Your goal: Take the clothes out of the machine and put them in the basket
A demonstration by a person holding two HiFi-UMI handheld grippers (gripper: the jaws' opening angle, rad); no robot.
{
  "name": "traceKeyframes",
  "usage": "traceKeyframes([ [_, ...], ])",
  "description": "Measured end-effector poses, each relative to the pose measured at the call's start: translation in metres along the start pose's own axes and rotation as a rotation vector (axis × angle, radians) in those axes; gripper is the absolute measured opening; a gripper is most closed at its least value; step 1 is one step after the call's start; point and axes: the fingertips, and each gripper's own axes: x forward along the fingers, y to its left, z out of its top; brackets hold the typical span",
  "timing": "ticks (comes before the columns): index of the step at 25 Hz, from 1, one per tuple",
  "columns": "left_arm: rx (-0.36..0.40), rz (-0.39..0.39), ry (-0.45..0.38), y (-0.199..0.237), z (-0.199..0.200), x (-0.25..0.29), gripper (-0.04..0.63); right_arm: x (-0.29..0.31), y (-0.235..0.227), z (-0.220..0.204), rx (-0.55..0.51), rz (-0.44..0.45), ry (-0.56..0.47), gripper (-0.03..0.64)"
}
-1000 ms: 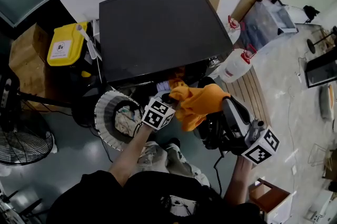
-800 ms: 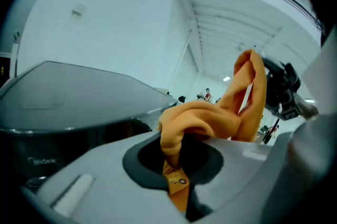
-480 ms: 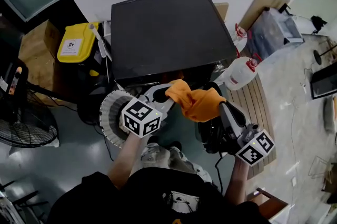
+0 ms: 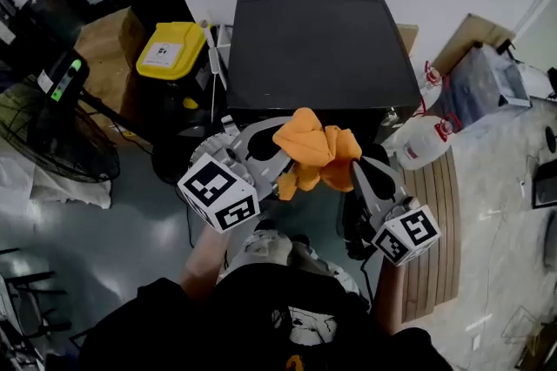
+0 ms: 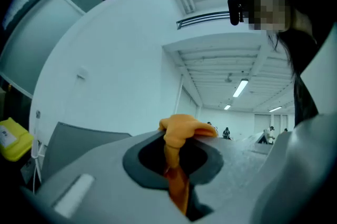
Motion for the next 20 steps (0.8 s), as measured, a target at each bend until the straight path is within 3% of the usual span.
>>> traceKeyframes([
  [3,0.024,0.039,-0.043,-0.004,0.028,-0.024,0.025,0.017,0.023,0.001,-0.023,0.068,-0.010,0.037],
  [11,0.179,0.204,-0.086,-0.003,0.080,-0.089,0.025,0.076,0.108,-0.007,-0.082,0.311,0.009,0.037],
  [20,0.313,0.371,-0.186,0.013,0.146,-0.186,0.025,0.147,0.224,0.003,-0.062,0.560,-0.014,0.038],
])
